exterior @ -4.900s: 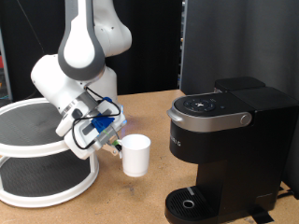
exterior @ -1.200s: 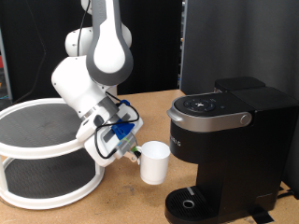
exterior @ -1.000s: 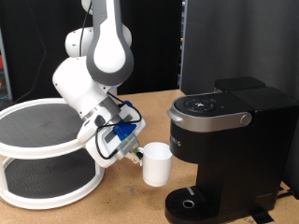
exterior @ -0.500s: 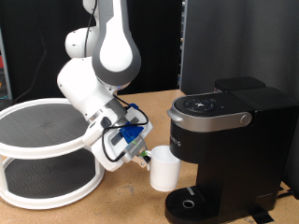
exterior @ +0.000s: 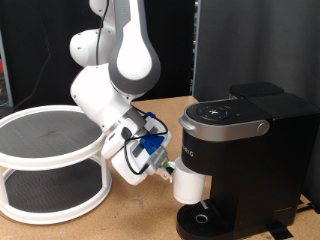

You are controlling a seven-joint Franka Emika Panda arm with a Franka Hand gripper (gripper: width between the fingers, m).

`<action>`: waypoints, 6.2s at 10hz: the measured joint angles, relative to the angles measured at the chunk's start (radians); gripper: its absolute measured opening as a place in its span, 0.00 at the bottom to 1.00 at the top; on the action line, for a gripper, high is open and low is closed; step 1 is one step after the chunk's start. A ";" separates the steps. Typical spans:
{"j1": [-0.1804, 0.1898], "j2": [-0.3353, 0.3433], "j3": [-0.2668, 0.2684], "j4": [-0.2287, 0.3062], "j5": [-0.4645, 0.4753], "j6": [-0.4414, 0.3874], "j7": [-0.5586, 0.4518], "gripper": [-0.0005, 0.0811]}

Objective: Make a cup of coffee with the keurig machine

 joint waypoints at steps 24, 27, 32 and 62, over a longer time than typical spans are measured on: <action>0.001 0.210 0.073 0.062 0.272 -0.051 -0.178 0.08; 0.001 0.230 0.075 0.064 0.280 -0.054 -0.190 0.56; -0.002 0.182 0.067 0.015 0.246 -0.076 -0.186 0.94; -0.194 -0.678 0.064 -0.190 -0.404 -0.260 0.480 0.99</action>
